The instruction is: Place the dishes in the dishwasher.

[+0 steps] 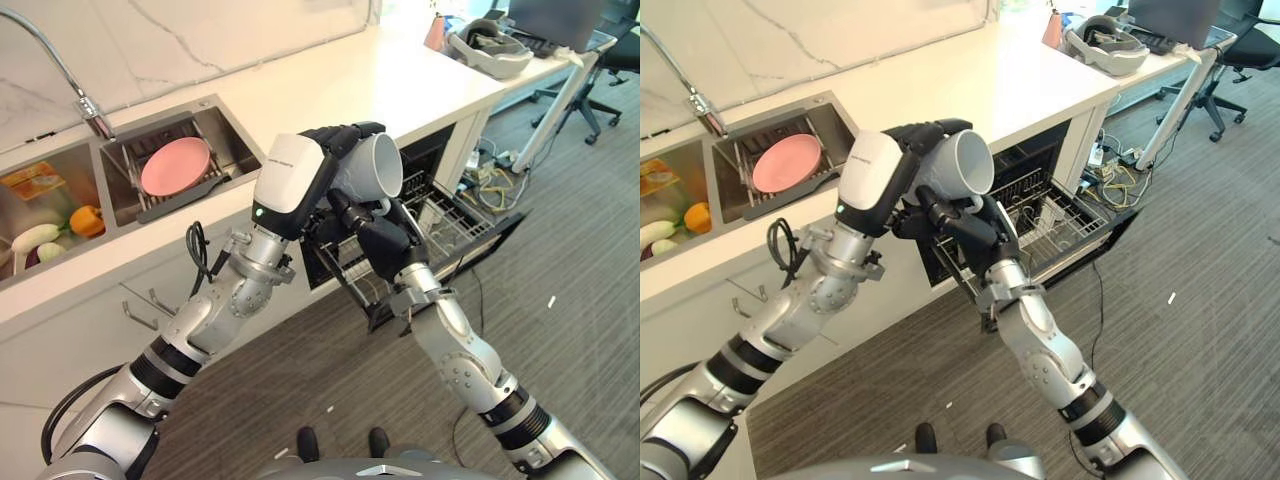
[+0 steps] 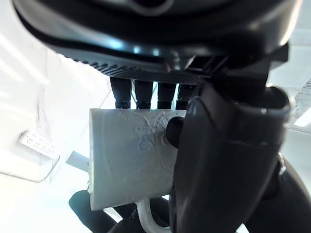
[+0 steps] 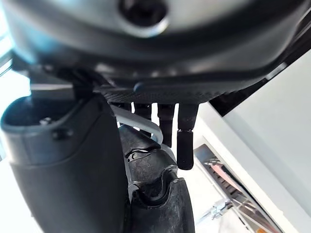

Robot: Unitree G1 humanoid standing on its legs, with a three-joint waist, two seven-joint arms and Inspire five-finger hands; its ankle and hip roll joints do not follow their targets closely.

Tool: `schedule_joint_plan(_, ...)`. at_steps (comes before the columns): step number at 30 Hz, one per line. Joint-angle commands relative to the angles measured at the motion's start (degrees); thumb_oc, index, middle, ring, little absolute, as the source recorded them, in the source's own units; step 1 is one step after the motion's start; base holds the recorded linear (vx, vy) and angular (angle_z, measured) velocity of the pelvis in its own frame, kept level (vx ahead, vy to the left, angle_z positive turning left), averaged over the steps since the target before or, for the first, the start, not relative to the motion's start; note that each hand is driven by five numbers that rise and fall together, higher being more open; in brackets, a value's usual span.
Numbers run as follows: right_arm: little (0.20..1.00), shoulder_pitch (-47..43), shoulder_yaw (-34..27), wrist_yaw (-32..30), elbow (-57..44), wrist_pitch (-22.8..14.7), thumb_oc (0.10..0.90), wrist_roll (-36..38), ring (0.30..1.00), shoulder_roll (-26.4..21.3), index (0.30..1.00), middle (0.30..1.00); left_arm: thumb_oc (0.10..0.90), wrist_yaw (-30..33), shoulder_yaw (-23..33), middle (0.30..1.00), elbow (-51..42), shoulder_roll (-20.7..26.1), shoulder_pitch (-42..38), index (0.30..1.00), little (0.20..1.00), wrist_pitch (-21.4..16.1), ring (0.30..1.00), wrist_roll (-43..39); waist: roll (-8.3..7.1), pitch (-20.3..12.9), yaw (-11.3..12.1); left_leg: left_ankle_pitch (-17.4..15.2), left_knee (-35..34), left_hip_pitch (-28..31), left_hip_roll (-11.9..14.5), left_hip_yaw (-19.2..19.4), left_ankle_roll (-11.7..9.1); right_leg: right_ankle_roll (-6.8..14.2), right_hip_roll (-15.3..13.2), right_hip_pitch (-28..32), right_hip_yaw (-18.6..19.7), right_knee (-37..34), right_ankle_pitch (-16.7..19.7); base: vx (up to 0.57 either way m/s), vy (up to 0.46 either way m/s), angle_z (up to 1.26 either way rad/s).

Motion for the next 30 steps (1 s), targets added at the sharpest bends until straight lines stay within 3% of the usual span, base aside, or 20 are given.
schedule_joint_plan(1, 0.300, -11.0, -6.5, -1.2, -7.5, -13.5, 0.400, -8.7, 0.300, 8.2, 0.300, 0.300, 0.400, 0.8, -6.4, 0.300, 1.0, -6.3, -4.7, 0.300, 0.300, -1.7, 0.300, 3.5, -1.10, -3.4, -0.1, -7.1, 0.6, 5.4, 3.3, 4.0, -4.5, 6.2, -4.8, 0.8, -0.1, 0.7, -5.0, 0.00, 0.004, 0.05)
schedule_joint_plan(11, 0.300, -10.2, -8.1, -2.2, -7.8, -13.4, 0.400, -13.2, 0.300, 7.0, 0.300, 0.300, 0.400, 0.6, -2.7, 0.300, -3.5, -4.1, -1.6, 0.300, 0.300, -3.5, 0.300, 1.3, -1.02, -3.5, 0.5, -6.7, 0.6, 5.5, 3.3, 3.8, -4.4, 5.9, -4.6, 1.0, -0.1, 0.7, -4.6, -0.01, -0.003, 0.01)
schedule_joint_plan(12, 0.575, -10.3, -8.3, -2.3, -7.8, -13.3, 0.584, -13.6, 0.575, 6.8, 0.575, 0.575, 0.400, 0.5, -2.8, 0.300, -3.3, -4.2, -1.2, 0.300, 0.300, -3.6, 0.300, 1.0, -1.02, -3.5, 0.5, -6.7, 0.6, 5.6, 3.2, 3.8, -4.3, 5.9, -4.5, 1.1, -0.1, 0.7, -4.6, 0.00, 0.000, 0.00)
schedule_joint_plan(13, 0.900, -10.6, -8.4, -2.5, -7.8, -13.4, 0.800, -14.0, 0.900, 6.6, 0.900, 0.900, 0.400, 0.3, -2.6, 0.300, -3.3, -3.8, -0.7, 0.300, 0.300, -3.8, 0.300, 0.7, -0.99, -3.5, 0.6, -6.7, 0.6, 5.6, 3.3, 3.8, -4.3, 5.9, -4.5, 1.2, -0.2, 0.7, -4.6, 0.03, 0.001, 0.01)
schedule_joint_plan(30, 0.900, -15.2, -8.8, -0.1, -7.4, -13.3, 0.800, -15.0, 0.900, 4.9, 0.900, 0.900, 0.400, -3.6, -5.3, 0.300, -3.4, -3.8, -2.2, 0.300, 0.300, -5.8, 0.300, -4.2, -1.13, -3.6, 0.8, -6.6, 0.6, 5.8, 3.4, 3.4, -4.3, 5.7, -4.2, 1.5, -0.4, 0.7, -4.8, 0.00, -0.003, 0.00)
